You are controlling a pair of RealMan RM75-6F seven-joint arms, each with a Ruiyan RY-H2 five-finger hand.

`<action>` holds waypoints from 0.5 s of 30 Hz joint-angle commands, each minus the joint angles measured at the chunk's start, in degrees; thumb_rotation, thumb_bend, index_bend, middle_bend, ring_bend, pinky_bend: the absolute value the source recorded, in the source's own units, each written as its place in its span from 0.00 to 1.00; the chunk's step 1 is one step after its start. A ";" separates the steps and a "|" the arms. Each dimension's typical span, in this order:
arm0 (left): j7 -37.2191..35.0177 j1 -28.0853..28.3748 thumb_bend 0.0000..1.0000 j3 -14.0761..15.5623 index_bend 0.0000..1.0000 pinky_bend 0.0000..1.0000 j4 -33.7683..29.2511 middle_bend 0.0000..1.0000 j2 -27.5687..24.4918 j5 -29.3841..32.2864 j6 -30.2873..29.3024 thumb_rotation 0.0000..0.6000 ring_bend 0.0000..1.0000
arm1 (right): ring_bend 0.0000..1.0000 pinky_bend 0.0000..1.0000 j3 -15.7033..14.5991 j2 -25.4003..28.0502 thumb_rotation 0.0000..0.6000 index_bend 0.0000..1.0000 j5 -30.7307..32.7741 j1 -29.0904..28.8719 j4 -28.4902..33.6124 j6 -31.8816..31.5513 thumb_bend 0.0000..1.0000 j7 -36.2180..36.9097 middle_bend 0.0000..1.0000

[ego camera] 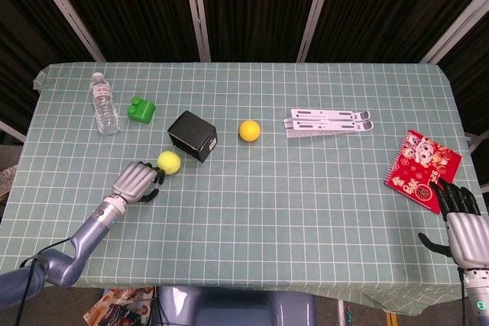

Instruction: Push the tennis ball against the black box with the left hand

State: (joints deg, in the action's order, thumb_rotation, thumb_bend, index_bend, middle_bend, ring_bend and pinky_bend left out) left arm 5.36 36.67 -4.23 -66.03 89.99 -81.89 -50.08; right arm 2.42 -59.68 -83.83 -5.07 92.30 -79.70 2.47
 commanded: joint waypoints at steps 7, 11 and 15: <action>1.93 1.35 0.34 -0.89 0.44 0.41 0.55 0.39 1.42 2.59 1.38 1.00 0.29 | 0.00 0.00 -0.42 0.55 1.00 0.00 -0.25 0.37 0.41 -0.11 0.23 0.28 0.00; 2.81 1.88 0.34 -1.57 0.43 0.38 1.46 0.33 2.52 3.56 1.09 1.00 0.25 | 0.00 0.00 -0.66 0.99 1.00 0.00 -0.84 0.41 0.66 -0.14 0.23 1.06 0.00; 2.61 2.58 0.34 -1.62 0.43 0.34 2.47 0.32 3.26 3.30 1.02 1.00 0.23 | 0.00 0.00 -0.78 1.08 1.00 0.00 -0.87 0.56 0.77 -0.28 0.24 0.66 0.00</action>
State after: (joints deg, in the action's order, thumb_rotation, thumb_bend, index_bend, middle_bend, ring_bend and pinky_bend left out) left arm 7.97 39.10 -5.85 -63.72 93.13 -78.49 -49.05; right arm 1.65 -58.64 -84.74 -4.52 93.02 -80.01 3.20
